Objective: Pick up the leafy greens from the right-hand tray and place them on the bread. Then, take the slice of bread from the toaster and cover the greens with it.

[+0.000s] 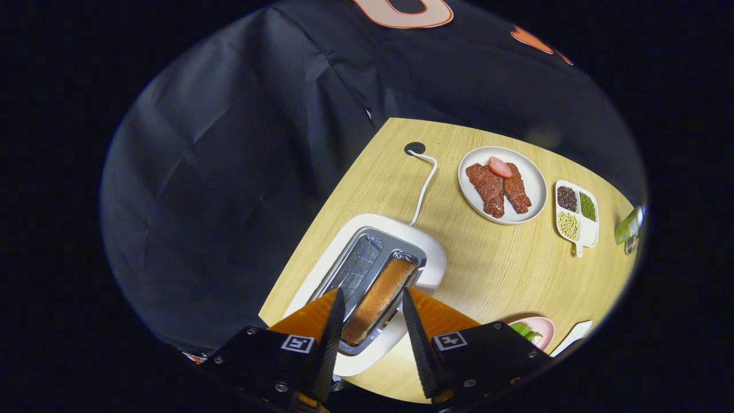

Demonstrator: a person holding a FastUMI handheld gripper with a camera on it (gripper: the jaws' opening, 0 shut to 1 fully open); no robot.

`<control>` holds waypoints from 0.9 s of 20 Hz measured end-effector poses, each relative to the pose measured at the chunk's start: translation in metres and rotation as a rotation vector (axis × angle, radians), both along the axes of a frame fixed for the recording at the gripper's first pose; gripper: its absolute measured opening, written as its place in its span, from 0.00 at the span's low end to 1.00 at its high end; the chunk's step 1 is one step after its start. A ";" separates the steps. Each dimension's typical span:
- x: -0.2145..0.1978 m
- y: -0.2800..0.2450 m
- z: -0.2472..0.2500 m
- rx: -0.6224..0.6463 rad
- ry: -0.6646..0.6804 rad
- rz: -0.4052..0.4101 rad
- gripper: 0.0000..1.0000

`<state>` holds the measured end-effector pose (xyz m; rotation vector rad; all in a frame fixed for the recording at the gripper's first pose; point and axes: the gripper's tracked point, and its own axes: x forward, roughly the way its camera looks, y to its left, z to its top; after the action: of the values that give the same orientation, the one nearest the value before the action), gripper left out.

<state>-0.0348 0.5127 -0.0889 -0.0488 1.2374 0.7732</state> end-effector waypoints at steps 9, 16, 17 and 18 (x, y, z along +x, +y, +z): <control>0.002 -0.001 0.004 0.062 0.014 -0.019 0.15; 0.004 -0.010 0.044 0.213 -0.044 -0.035 0.09; 0.002 -0.011 0.049 0.233 -0.054 -0.031 0.09; 0.002 -0.016 0.054 0.247 -0.063 -0.030 0.09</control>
<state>-0.0330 0.4969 -0.0349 0.1458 1.0728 0.8870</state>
